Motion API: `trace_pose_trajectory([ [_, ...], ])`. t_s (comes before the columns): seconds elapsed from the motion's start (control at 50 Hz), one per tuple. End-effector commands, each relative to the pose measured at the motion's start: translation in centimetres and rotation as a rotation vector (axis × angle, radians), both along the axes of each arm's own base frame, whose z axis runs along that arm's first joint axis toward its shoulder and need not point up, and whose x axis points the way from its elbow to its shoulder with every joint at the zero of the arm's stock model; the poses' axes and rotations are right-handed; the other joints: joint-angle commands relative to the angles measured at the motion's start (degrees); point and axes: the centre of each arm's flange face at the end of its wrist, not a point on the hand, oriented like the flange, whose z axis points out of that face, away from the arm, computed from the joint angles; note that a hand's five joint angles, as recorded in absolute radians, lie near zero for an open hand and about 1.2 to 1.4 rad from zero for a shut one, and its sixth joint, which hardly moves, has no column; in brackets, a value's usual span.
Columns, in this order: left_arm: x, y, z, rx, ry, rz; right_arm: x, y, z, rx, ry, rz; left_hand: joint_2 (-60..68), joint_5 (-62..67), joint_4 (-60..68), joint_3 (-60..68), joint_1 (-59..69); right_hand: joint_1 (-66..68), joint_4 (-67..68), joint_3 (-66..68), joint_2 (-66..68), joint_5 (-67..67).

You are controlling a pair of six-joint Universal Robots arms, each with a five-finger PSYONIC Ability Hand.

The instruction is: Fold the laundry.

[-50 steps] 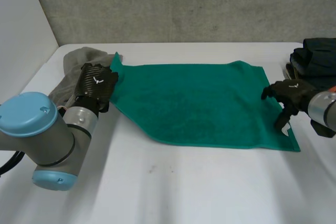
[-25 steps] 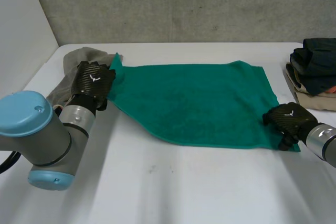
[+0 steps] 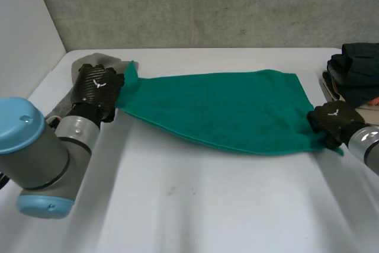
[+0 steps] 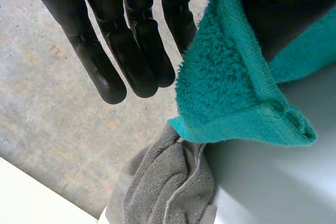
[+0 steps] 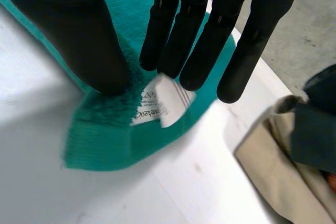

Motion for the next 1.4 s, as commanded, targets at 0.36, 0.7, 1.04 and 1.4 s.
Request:
trace_pose_trajectory([
  [0.36, 4.1, 5.5, -0.7, 0.360, -0.142, 0.019, 0.2, 5.2, 3.2, 0.225, 0.098, 0.070, 11.26, 14.33, 11.22, 11.44, 13.23, 5.82, -9.56, -9.31, -8.42, 5.67],
  [0.7, 0.2, -0.7, 3.9, 0.131, 0.035, -0.017, 3.5, 7.3, 0.2, 0.261, -0.274, 0.038, 11.26, 14.33, 11.22, 11.44, 13.23, -40.65, -56.03, -55.79, -54.90, -40.80],
  [1.04, -2.0, -4.8, 5.7, 0.048, 0.099, 0.038, 12.5, 8.6, 0.7, 0.136, -0.546, -0.043, 11.26, 14.33, 11.22, 11.44, 13.23, -41.19, -56.56, -56.32, -55.43, -41.34],
  [1.4, -0.6, -5.8, 5.7, 0.049, 0.104, 0.082, 2.7, 1.6, -1.4, 0.103, -0.225, -0.223, 11.26, 14.33, 11.22, 11.44, 13.23, -14.78, -30.15, -29.91, -29.02, -14.93],
])
